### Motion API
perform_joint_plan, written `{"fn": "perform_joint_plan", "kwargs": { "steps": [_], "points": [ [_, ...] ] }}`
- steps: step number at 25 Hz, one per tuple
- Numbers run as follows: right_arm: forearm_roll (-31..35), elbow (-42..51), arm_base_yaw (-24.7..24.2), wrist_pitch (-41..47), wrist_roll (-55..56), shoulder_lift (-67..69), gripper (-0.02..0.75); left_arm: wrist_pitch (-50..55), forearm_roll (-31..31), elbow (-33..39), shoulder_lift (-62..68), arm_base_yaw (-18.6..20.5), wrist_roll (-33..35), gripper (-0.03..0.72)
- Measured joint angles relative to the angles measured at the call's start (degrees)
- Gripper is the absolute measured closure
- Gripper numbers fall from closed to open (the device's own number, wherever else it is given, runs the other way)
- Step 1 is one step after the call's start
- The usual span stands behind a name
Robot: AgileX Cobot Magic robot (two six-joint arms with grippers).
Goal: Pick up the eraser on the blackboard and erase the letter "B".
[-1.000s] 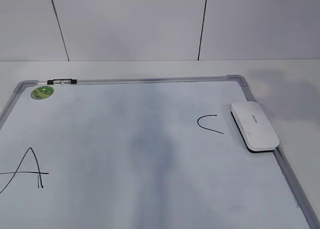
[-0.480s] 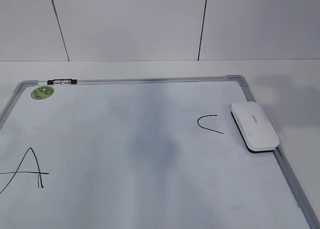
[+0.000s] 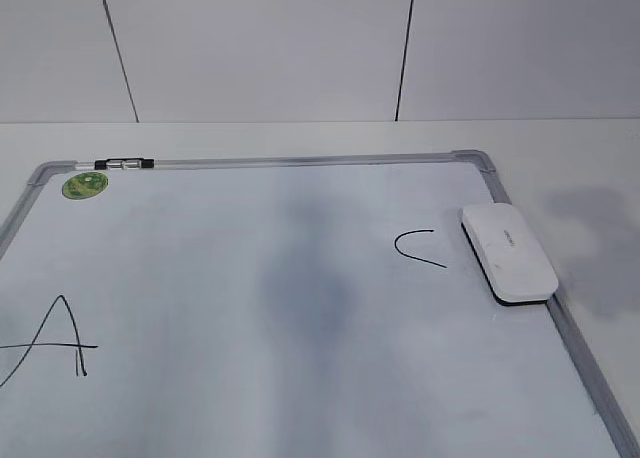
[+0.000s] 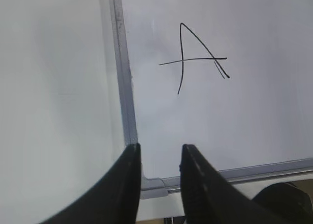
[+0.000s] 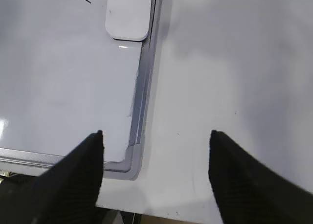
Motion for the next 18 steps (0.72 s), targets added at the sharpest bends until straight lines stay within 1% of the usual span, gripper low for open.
{"fn": "perform_joint_plan", "kwargs": {
  "steps": [5, 13, 18],
  "points": [
    [-0.88, 6.86, 0.0, -3.55, -0.11, -7.52, 0.236, -1.78, -0.51, 2.94, -4.12, 0.0, 0.22, 0.469],
    [-1.49, 18.83, 0.0, -4.75, -0.11, -17.39, 0.236, -4.96, -0.71, 8.23, -16.14, 0.0, 0.33, 0.469],
    [-1.7, 20.22, 0.0, -6.11, -0.11, -23.08, 0.236, -4.95, -0.71, 10.63, -24.78, 0.0, 0.33, 0.469]
  ]
}}
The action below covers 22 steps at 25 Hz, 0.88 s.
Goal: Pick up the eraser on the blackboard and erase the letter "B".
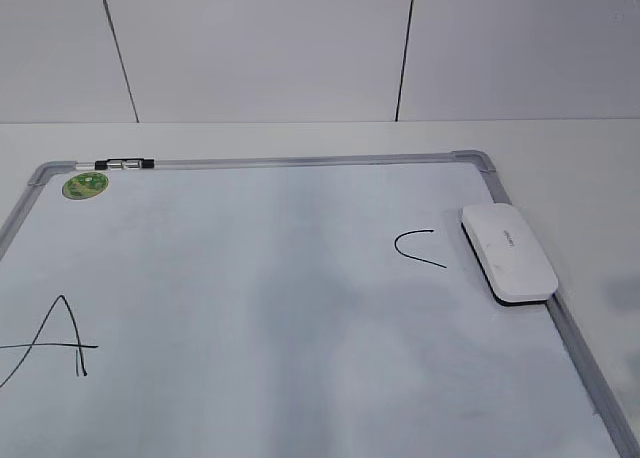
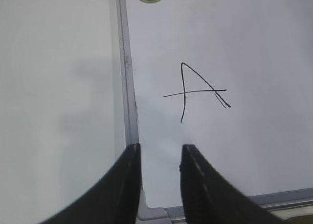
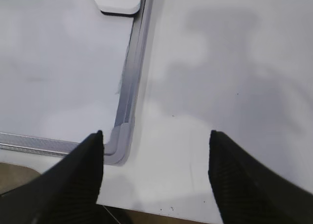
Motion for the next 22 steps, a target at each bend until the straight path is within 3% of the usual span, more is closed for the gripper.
{"fn": "perform_joint_plan", "kwargs": {
  "steps": [16, 22],
  "points": [
    [-0.72, 0.48, 0.0, -1.11, 0.0, -13.41, 0.237, 0.47, 0.21, 0.25, -5.69, 0.0, 0.0, 0.469],
    [-0.83, 1.22, 0.0, 0.45, 0.0, -18.05, 0.237, 0.58, 0.91, 0.25, -8.12, -2.38, -0.38, 0.469]
  ]
}}
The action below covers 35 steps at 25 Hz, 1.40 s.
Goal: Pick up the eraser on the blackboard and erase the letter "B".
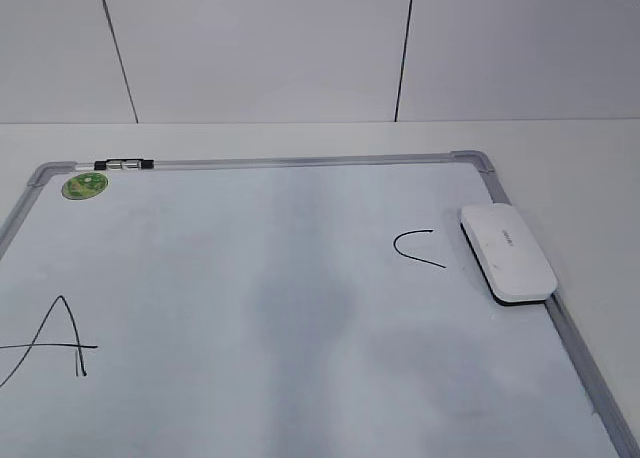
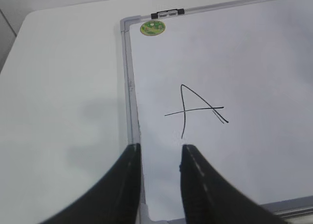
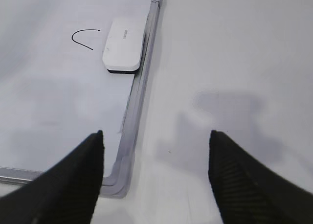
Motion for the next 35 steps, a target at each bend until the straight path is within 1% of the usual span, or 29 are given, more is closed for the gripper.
{"fn": "perform_joint_plan", "kwargs": {
  "steps": [4, 9, 11, 14, 17, 23, 26, 30, 35],
  "points": [
    [0.0, 0.75, 0.0, 1.11, 0.0, -1.62, 0.237, 0.0, 0.11, 0.0, 0.0, -1.19, -0.12, 0.469],
    [0.0, 0.79, 0.0, 1.2, 0.0, -1.62, 0.239, 0.0, 0.34, 0.0, 0.0, -5.5, -0.28, 0.469],
    [0.0, 0.79, 0.0, 1.2, 0.0, -1.62, 0.239, 0.0, 1.74, 0.0, 0.0, -7.34, -1.84, 0.469],
    [0.0, 0.79, 0.0, 1.2, 0.0, -1.62, 0.239, 0.0, 6.38, 0.0, 0.0, -8.74, -7.15, 0.469],
    [-0.52, 0.79, 0.0, 1.2, 0.0, -1.62, 0.239, 0.0, 8.11, 0.0, 0.0, -8.84, -9.29, 0.469],
    [-1.78, 0.79, -0.12, 1.24, 0.0, -1.62, 0.239, 0.0, 8.42, 0.0, 0.0, -8.84, -10.05, 0.469],
    [-1.83, 0.79, -2.36, 1.33, 0.0, -1.62, 0.239, -0.1, 8.42, 0.09, 0.0, -8.84, -10.17, 0.469],
    [-1.83, 0.79, -8.23, 1.33, 0.0, -1.62, 0.243, -0.1, 8.03, 0.09, 0.0, -8.84, -10.17, 0.469],
    [-1.92, 0.79, -9.16, 1.33, 0.0, -1.62, 0.244, -0.1, 6.89, 0.09, 0.0, -8.29, -10.17, 0.469]
  ]
}}
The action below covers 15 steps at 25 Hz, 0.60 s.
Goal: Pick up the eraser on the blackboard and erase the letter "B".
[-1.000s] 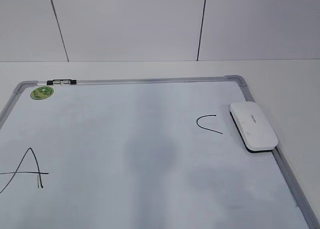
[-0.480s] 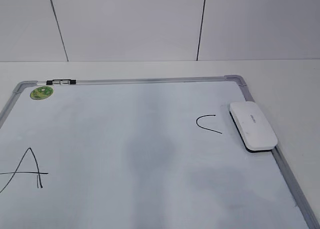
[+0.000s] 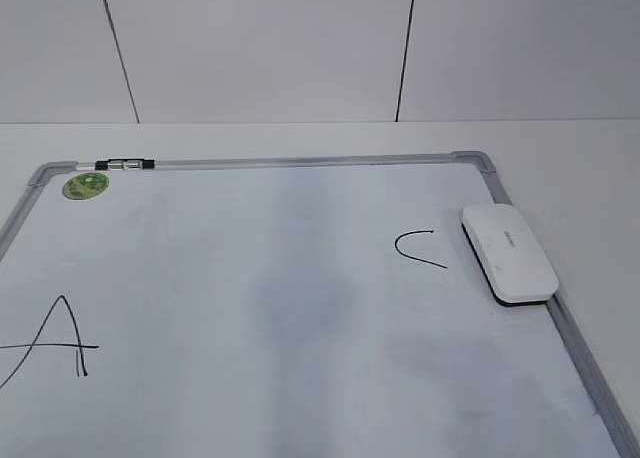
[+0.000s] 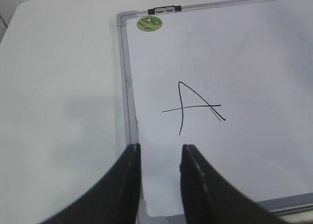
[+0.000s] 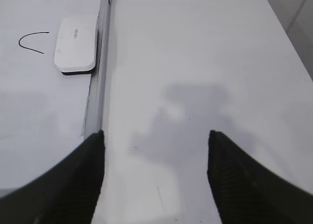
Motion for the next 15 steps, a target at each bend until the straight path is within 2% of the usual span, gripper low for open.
{"fn": "perform_joint_plan", "kwargs": {
  "steps": [4, 15],
  "points": [
    [0.0, 0.0, 0.0, 0.0, 0.0, 0.0, 0.244, 0.0, -0.29, 0.0, 0.0, 1.6, 0.0, 0.469],
    [0.0, 0.0, 0.0, 0.0, 0.0, 0.0, 0.244, 0.0, -0.43, 0.0, 0.0, 1.7, 0.0, 0.469]
  ]
}}
